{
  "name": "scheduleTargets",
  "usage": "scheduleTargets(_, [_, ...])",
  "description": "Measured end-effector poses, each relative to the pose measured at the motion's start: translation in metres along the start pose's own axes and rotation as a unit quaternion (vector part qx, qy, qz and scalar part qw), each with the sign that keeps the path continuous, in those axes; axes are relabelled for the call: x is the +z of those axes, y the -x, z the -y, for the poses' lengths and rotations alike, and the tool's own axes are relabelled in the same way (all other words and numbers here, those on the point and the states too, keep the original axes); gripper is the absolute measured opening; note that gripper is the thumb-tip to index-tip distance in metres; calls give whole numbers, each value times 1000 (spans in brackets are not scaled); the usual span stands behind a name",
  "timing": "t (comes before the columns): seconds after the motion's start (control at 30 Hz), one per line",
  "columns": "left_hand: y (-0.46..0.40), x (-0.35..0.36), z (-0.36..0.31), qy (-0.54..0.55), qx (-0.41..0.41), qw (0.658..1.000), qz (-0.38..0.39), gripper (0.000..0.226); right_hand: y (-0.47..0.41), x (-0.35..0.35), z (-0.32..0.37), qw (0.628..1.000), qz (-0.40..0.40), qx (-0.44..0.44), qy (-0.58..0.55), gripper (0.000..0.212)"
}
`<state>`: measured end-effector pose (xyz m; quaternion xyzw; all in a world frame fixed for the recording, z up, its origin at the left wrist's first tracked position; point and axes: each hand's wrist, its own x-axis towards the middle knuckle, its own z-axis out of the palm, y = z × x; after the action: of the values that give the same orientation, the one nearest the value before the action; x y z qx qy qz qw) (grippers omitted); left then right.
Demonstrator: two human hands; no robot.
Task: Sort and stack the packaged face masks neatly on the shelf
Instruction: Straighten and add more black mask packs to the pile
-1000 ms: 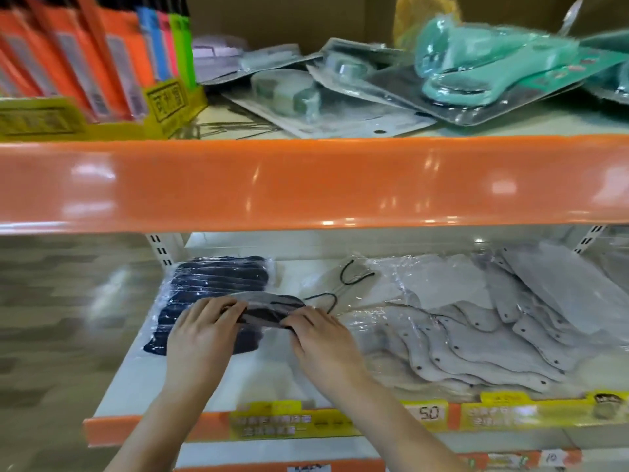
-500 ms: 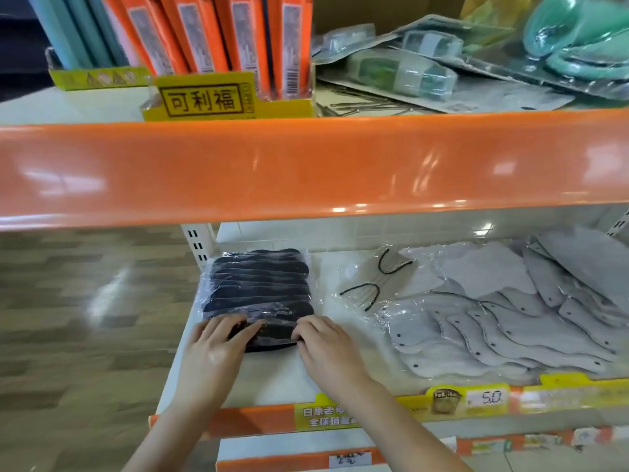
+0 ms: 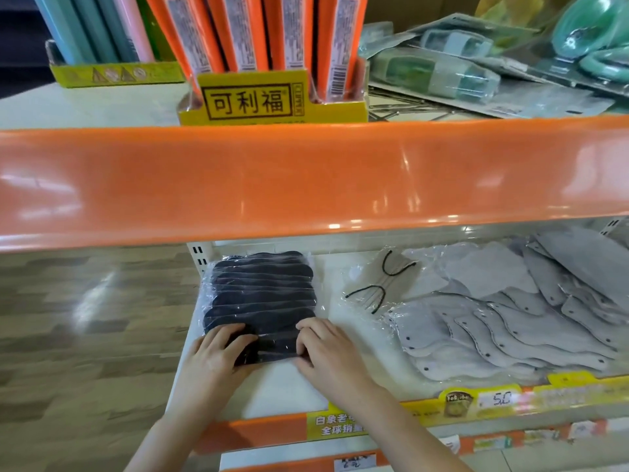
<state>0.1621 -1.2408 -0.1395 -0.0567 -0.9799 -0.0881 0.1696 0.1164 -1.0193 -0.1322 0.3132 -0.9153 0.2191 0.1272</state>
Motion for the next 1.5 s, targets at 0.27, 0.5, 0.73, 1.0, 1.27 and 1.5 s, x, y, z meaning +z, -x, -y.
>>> scheduleTargets(0.27, [-8,3,-10,20,-35,999,7,37,-2,10,7,998,-56,28,3,29])
scheduleTargets(0.5, [-6,2,-25,-4,-70,997,17,42,-1,9,9,997,-75,-1,5,18])
scheduleTargets(0.73, [-3,-1,-43,-14,-77,996,43,51,1,3,12,999,-47,-3,5,24])
scheduleTargets(1.0, [-15,-10,-83,4,-15,1000,-3,39,0,-7,8,999,-51,5,-15,24])
scheduleTargets(1.27, [-41,-5,-135,34,2,999,-14,32,12,-56,-36,991,-124,49,17,25])
scheduleTargets(1.5, [-77,8,-205,96,64,993,-17,31,44,-109,-94,978,-179,98,38,24])
